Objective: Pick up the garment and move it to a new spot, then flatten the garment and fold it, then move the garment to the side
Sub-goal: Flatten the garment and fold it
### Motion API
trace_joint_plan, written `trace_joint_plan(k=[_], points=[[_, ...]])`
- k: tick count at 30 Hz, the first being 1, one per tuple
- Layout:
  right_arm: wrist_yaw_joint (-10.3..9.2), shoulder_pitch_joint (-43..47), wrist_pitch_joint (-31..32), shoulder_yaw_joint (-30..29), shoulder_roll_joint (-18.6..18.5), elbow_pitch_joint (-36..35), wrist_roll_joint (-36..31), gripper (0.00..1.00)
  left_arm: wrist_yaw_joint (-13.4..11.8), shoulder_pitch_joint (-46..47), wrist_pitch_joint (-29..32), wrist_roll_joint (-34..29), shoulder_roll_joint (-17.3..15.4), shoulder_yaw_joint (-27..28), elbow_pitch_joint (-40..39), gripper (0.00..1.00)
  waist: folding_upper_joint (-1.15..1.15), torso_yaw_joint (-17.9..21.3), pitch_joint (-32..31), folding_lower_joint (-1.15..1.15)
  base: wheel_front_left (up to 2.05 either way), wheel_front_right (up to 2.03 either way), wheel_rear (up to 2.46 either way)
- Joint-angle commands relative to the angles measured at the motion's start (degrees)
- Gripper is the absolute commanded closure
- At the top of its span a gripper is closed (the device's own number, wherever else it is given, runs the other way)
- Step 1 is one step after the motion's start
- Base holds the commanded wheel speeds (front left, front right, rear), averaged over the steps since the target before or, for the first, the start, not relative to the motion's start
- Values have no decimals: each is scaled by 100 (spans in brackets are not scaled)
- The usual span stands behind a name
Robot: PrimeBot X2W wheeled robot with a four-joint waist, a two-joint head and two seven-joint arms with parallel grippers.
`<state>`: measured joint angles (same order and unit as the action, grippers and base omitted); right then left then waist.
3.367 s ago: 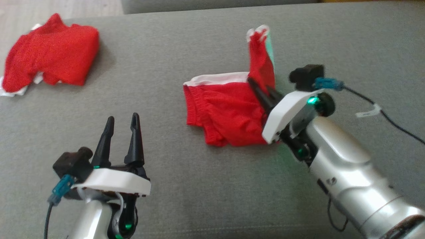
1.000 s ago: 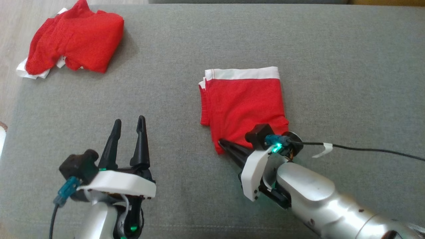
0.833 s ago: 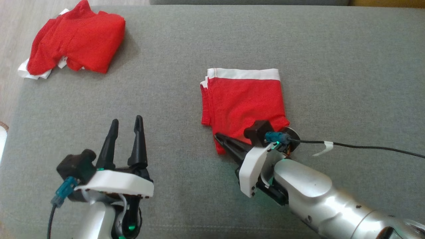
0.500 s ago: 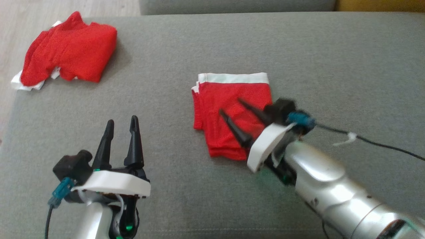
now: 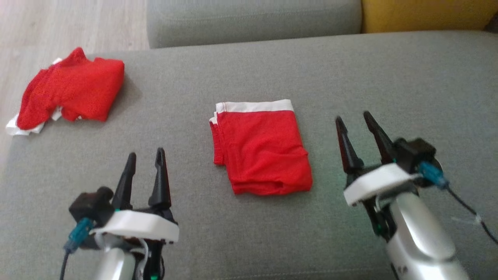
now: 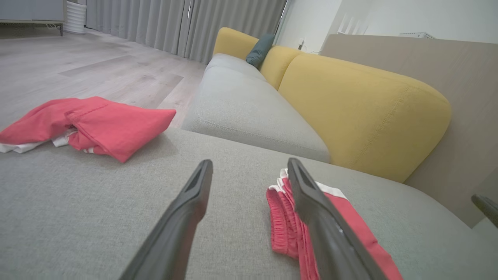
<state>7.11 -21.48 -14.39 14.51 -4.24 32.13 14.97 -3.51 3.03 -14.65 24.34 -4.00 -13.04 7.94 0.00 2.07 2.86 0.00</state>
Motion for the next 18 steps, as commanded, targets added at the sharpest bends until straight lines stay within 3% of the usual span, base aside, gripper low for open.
trace_joint_plan(k=[1,9,18], points=[[37,-11,-60,-24,117,-321,-162,0,30,100,-35,-60,-8,170,-136,0,0,18,-79,0,0,0,0],[37,843,-61,-394,134,-1031,-293,0,10,-184,-35,-350,-22,185,-3,0,0,19,-212,0,0,0,0],[37,1082,-61,-478,135,-1192,-302,0,32,-294,-35,-422,27,272,12,0,0,-9,-205,0,0,0,0]])
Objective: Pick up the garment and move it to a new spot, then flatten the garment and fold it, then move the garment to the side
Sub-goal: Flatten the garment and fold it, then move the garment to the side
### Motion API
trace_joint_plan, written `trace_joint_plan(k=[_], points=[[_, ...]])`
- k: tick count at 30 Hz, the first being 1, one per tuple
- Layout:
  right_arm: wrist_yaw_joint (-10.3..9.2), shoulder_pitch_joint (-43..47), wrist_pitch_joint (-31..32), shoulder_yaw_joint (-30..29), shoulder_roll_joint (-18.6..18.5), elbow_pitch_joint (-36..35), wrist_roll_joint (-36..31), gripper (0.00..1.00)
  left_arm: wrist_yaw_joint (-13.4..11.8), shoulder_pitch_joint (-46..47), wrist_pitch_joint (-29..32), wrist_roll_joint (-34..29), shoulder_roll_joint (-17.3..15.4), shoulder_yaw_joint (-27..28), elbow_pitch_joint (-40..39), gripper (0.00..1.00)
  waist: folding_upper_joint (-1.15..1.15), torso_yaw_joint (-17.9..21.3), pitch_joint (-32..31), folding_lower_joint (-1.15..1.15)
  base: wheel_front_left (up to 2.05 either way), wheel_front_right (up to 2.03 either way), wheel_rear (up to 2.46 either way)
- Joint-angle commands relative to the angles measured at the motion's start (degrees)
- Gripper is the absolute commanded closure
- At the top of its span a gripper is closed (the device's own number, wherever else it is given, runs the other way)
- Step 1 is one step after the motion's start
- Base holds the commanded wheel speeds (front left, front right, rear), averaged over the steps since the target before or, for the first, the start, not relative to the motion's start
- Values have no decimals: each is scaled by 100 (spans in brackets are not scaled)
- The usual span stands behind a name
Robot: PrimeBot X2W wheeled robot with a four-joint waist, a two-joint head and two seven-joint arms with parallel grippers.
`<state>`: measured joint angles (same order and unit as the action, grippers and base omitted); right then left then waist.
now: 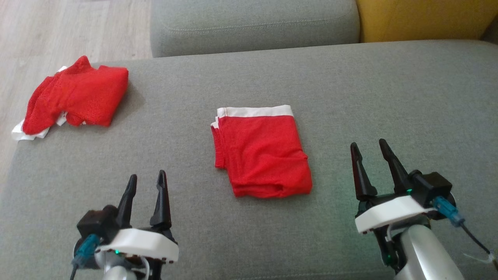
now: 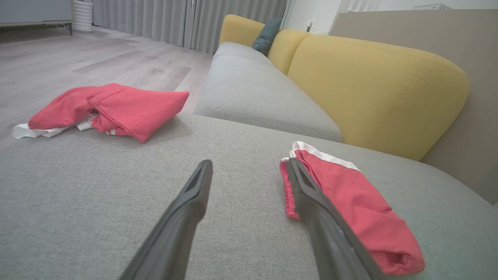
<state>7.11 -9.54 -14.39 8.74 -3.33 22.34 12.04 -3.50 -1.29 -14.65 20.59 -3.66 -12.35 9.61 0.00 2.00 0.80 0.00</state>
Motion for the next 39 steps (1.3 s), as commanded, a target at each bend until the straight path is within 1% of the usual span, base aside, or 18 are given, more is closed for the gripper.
trace_joint_plan(k=[1,16,20,25,30,34,35,39], points=[[37,-108,-60,91,45,-214,-9,0,35,136,-35,-59,-3,210,-148,0,0,-7,1,0,0,0,0],[37,-61,-45,76,45,-149,-22,0,98,59,-35,-127,44,293,-55,0,0,-32,-72,0,0,0,0],[37,-173,121,-141,45,-74,-158,0,103,62,-35,-135,52,283,-70,0,0,-71,-37,0,0,0,0],[37,-538,700,-341,45,8,-223,0,106,123,-35,-139,61,272,-122,0,0,-206,80,0,0,0,0],[37,-1092,1507,-263,45,183,-258,0,116,203,-35,-121,69,272,-185,0,0,-418,264,0,0,0,0],[37,-1485,2250,-132,34,578,-110,0,111,266,-35,-97,74,226,-238,0,0,-611,457,0,0,0,0],[37,-1663,2569,-45,9,806,46,0,105,309,-35,-71,76,195,-254,0,0,-714,563,0,0,0,0],[37,-1907,2881,77,-91,1105,245,0,87,386,-35,-8,77,152,-262,0,0,-850,704,0,0,0,0]])
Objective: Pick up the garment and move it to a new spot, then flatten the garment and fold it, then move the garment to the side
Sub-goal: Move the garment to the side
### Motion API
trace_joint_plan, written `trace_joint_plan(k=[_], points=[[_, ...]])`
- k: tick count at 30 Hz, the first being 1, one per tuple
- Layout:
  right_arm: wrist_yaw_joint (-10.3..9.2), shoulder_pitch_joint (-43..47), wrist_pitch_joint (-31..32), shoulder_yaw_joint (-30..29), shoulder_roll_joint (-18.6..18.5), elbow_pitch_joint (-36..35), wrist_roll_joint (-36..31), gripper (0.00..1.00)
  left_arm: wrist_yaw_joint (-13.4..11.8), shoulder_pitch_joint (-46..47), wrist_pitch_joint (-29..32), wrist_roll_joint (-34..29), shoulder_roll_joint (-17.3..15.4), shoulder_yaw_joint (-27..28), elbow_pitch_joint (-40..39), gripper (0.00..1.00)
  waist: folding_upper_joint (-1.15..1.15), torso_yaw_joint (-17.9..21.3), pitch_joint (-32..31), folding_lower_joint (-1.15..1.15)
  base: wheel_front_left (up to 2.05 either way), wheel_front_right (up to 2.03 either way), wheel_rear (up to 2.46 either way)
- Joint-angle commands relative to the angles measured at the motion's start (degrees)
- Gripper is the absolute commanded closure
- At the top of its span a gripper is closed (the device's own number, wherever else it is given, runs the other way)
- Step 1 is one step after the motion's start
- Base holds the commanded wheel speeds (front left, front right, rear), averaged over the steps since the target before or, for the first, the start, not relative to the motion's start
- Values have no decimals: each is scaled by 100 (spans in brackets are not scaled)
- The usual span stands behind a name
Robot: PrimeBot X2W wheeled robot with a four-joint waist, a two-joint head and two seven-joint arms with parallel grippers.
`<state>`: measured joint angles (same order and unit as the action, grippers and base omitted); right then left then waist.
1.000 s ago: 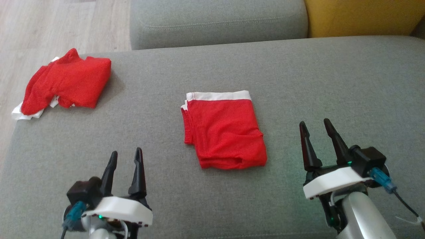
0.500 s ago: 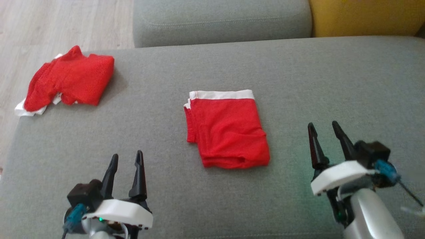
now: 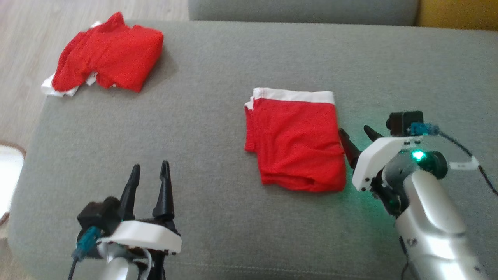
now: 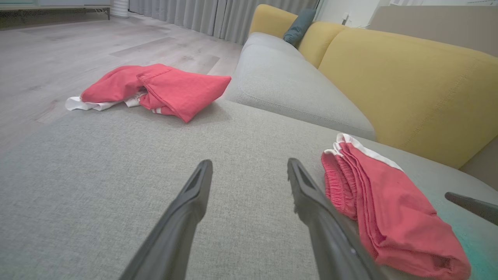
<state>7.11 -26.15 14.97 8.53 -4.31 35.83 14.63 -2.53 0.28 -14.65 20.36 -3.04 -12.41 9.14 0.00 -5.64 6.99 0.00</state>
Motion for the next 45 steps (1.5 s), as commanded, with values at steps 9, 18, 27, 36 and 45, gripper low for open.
trace_joint_plan(k=[9,18,27,36,45], points=[[37,-839,629,563,-250,555,604,0,-70,379,-35,90,15,102,-245,0,0,-326,361,0,0,0,0],[37,-1184,917,1083,-437,880,1315,100,-95,451,-35,74,15,113,-279,0,0,-304,514,0,0,0,0],[37,-1569,298,1236,-816,904,1296,100,-43,561,-35,-107,16,234,-402,0,0,269,742,0,0,0,0],[37,-2016,2,981,-1110,794,1064,100,74,803,-35,-367,-13,254,-527,0,0,1598,1172,0,0,0,0],[37,-2278,-100,766,-998,662,951,100,134,1096,53,-544,-170,136,-588,0,0,2551,1588,0,0,0,0]])
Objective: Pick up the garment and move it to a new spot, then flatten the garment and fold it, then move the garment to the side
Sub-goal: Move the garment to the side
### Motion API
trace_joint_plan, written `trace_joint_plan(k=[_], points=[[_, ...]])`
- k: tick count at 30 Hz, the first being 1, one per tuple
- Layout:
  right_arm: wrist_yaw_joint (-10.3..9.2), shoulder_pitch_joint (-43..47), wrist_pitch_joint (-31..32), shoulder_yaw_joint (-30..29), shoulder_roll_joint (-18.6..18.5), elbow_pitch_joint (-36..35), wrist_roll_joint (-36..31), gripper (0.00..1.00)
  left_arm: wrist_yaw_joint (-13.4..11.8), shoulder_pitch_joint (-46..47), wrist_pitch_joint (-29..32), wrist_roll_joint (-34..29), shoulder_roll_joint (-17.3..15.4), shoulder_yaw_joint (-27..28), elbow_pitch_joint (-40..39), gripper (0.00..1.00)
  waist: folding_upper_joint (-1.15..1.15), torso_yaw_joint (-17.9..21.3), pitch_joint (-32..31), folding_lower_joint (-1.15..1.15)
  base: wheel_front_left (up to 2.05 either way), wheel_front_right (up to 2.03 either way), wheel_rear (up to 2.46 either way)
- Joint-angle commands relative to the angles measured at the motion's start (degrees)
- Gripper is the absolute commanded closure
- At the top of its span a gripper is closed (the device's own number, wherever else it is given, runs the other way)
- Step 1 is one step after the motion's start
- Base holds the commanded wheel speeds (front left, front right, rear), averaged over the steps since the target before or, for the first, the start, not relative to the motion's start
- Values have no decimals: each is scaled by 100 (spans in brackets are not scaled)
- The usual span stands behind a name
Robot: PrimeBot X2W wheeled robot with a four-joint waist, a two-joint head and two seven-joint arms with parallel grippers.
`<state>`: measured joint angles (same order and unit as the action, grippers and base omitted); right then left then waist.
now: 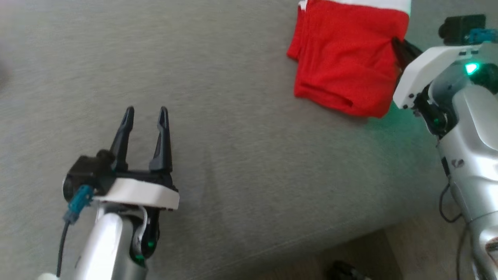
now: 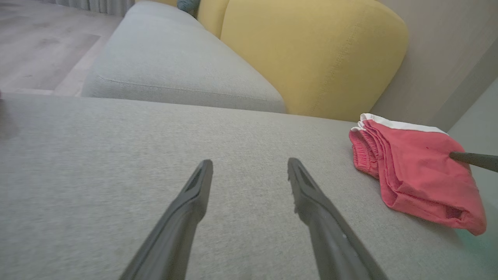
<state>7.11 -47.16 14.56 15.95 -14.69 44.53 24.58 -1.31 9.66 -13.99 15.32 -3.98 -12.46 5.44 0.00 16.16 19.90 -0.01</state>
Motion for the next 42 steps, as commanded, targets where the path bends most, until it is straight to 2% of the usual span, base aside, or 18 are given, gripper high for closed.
trace_joint_plan(k=[1,5,9,17,23,30,36,38,40,42], points=[[37,-203,-85,-7,62,-213,-62,100,15,193,11,-55,-92,125,-232,0,0,429,334,1,0,0,0],[37,-341,-193,-120,140,-181,-150,100,19,291,75,-92,-141,83,-276,0,0,518,446,1,0,0,0],[37,-527,-304,-277,45,-14,-343,100,17,345,122,-125,-175,34,-343,0,0,385,531,1,0,0,0],[37,-1078,-314,-811,-701,593,-1051,100,-60,368,111,-92,-175,36,-501,0,0,-181,632,1,0,0,0],[37,-1426,-144,-1146,-1245,785,-1684,100,-84,351,57,-34,-148,29,-565,0,0,-473,713,1,0,0,0],[37,-1552,89,-1345,-1359,768,-2016,100,-100,362,0,-11,-114,-32,-582,0,0,-647,793,1,0,0,0],[37,-1412,104,-1744,-1342,600,-2896,100,-112,361,-27,9,-98,-65,-526,0,0,-731,757,1,0,0,0],[37,-1331,73,-2014,-1279,515,-3204,71,-119,359,-34,15,-89,-84,-512,0,0,-760,731,1,0,0,0],[37,-1238,44,-2259,-1147,433,-3475,0,-122,352,-40,26,-83,-98,-496,0,0,-785,697,1,0,0,0],[37,-1195,31,-2375,-1076,396,-3600,0,-121,345,-43,34,-82,-99,-484,0,0,-794,679,1,0,0,0]])
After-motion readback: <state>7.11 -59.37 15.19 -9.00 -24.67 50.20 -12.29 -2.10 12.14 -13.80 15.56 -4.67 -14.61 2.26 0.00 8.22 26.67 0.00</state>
